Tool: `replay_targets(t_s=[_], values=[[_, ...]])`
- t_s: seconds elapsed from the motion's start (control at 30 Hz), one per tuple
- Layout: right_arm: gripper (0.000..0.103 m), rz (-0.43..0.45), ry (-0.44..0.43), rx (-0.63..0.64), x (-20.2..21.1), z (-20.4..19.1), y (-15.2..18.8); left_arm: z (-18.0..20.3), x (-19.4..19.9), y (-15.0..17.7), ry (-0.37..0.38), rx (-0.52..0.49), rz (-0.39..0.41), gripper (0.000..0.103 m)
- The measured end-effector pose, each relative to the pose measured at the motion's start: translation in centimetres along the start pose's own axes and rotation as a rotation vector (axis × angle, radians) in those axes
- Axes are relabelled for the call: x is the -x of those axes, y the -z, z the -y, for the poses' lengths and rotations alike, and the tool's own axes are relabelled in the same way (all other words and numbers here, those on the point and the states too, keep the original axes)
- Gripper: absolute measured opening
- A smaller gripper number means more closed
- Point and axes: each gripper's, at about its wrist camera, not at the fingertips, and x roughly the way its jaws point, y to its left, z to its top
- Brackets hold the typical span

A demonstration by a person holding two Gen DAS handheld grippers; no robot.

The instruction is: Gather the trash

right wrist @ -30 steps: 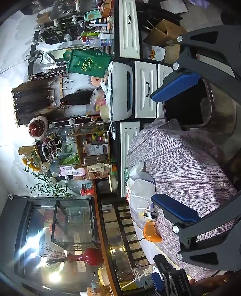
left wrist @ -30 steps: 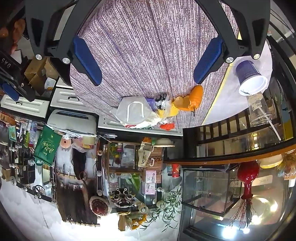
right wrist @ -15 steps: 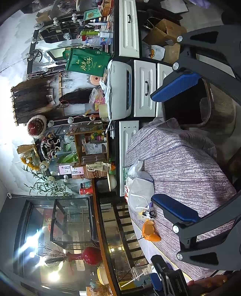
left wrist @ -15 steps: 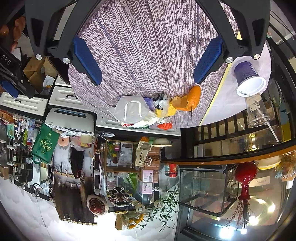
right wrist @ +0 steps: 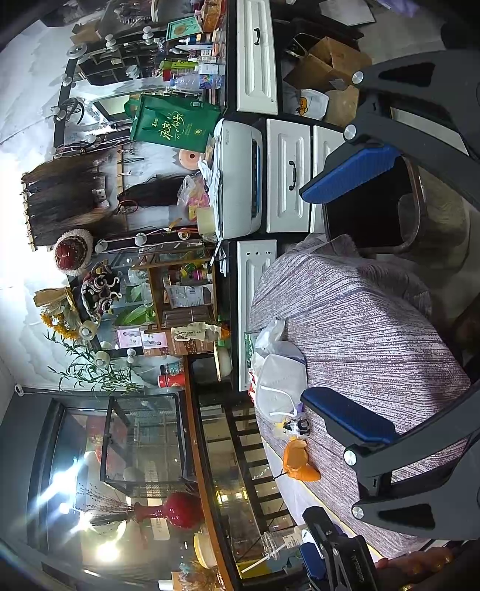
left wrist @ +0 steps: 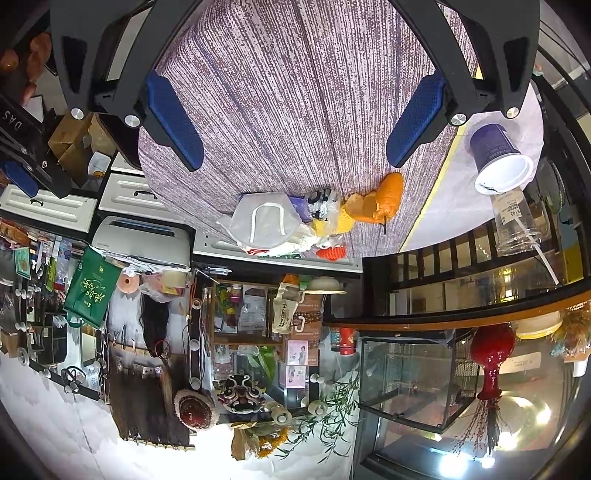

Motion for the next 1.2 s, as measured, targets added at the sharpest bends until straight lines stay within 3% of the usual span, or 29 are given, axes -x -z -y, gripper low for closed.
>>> replay_targets(t_s=[1.2], values=[[0.098, -0.007, -0.001, 0.000, -0.03, -0.11, 0.27, -0.52, -0.51, 0.34, -0.002, 0.010, -0.018, 0.098]])
